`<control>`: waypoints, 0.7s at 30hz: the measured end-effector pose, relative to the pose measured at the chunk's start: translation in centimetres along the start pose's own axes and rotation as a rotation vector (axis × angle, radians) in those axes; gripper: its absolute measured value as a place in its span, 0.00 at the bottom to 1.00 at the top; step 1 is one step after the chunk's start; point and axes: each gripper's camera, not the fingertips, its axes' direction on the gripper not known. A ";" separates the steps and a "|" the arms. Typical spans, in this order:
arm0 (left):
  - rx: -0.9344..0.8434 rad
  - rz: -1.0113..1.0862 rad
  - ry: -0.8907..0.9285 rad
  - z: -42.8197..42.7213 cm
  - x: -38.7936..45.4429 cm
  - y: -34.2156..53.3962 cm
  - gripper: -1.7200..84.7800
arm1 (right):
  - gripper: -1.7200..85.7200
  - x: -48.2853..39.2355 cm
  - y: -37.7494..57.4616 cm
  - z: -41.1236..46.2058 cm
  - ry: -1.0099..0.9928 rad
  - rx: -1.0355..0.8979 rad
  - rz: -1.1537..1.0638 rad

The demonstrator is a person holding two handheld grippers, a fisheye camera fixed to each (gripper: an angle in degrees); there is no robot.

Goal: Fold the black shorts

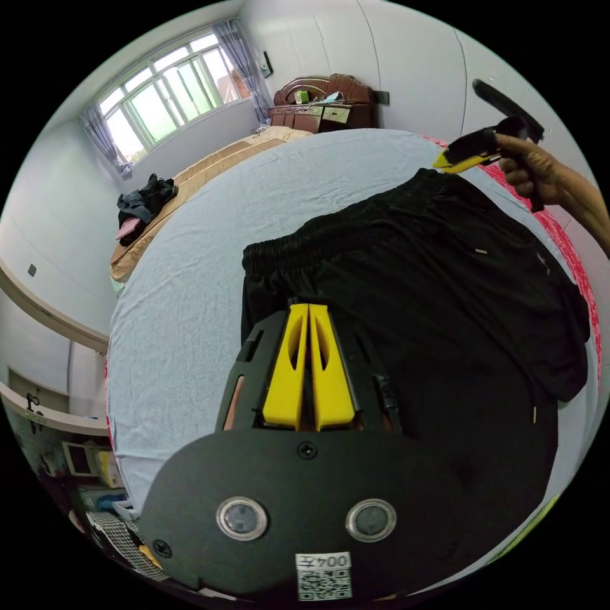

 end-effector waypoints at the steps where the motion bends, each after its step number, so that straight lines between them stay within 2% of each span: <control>1: 0.000 -0.001 0.003 0.1 -0.1 0.1 0.02 | 0.14 -0.1 -0.6 1.1 0.013 -0.055 -0.001; 4: 0.000 -0.002 0.004 0.4 -0.2 0.7 0.02 | 0.08 -1.4 -1.2 2.4 0.043 -0.118 -0.057; 7: 0.000 -0.002 0.006 0.7 -0.3 1.2 0.02 | 0.08 -2.0 -1.7 0.5 0.166 -0.001 -0.027; 10: -0.001 -0.003 0.009 1.1 -0.5 1.8 0.02 | 0.10 -0.1 -2.3 2.2 0.114 -0.071 0.041; 11: -0.001 -0.002 0.007 1.3 -0.6 2.0 0.02 | 0.12 0.7 -2.3 1.4 0.038 -0.026 0.065; 14: -0.002 0.000 0.002 1.7 -0.7 2.6 0.02 | 0.14 2.1 -1.2 -1.3 -0.014 0.017 0.115; 17: -0.002 -0.005 0.013 2.1 -1.0 3.2 0.02 | 0.14 1.5 2.4 -6.0 -0.048 0.113 0.086; 21: -0.003 -0.007 0.016 2.8 -1.5 4.0 0.02 | 0.13 -2.6 9.3 -8.6 0.005 0.071 -0.040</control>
